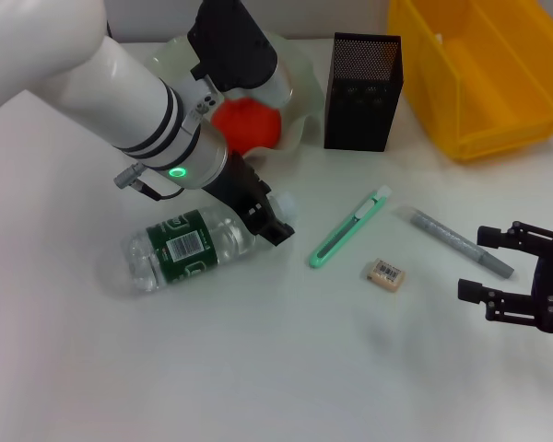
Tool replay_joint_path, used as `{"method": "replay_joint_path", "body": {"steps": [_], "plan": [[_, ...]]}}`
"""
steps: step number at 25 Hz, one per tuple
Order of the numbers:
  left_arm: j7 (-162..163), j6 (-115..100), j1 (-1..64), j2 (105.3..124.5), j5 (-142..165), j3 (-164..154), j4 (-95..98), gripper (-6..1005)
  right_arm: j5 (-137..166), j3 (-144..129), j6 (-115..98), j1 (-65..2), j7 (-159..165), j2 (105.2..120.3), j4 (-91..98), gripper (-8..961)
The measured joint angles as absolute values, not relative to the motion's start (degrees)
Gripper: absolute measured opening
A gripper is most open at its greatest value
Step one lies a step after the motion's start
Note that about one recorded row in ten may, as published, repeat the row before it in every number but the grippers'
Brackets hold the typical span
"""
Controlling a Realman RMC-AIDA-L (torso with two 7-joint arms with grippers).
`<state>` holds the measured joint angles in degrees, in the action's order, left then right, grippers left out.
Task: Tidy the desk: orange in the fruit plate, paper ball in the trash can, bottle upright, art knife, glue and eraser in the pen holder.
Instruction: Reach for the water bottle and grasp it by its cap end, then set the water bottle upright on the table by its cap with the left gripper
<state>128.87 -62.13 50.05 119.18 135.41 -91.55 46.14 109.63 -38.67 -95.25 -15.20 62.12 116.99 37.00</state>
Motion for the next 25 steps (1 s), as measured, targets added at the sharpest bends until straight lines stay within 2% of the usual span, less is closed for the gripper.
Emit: {"method": "replay_joint_path", "body": {"steps": [2, 8, 13, 19, 25], "plan": [[128.8, -62.0, 49.9, 119.18, 135.4, -91.6, 46.1, 797, 109.6, -38.6, -95.5, -15.2, 62.1, 117.03, 37.0, 797], [128.6, -61.8, 49.5, 119.18, 135.4, -91.7, 46.1, 641, 109.5, -38.2, -95.9, -15.2, 62.1, 117.07, 37.0, 797], [128.5, -62.3, 47.9, 119.1, 134.9, -91.2, 48.7, 454, 109.5, -38.2, -95.9, -15.3, 62.1, 117.03, 37.0, 796], [127.2, -67.2, 42.6, 118.65, 133.0, -85.6, 57.6, 444, 109.5, -38.2, -95.9, -15.7, 62.1, 117.0, 37.0, 796], [126.1, -70.2, 40.7, 118.53, 130.3, -80.4, 60.0, 445, 109.6, -38.2, -96.5, -16.2, 62.3, 116.97, 37.0, 796]]}}
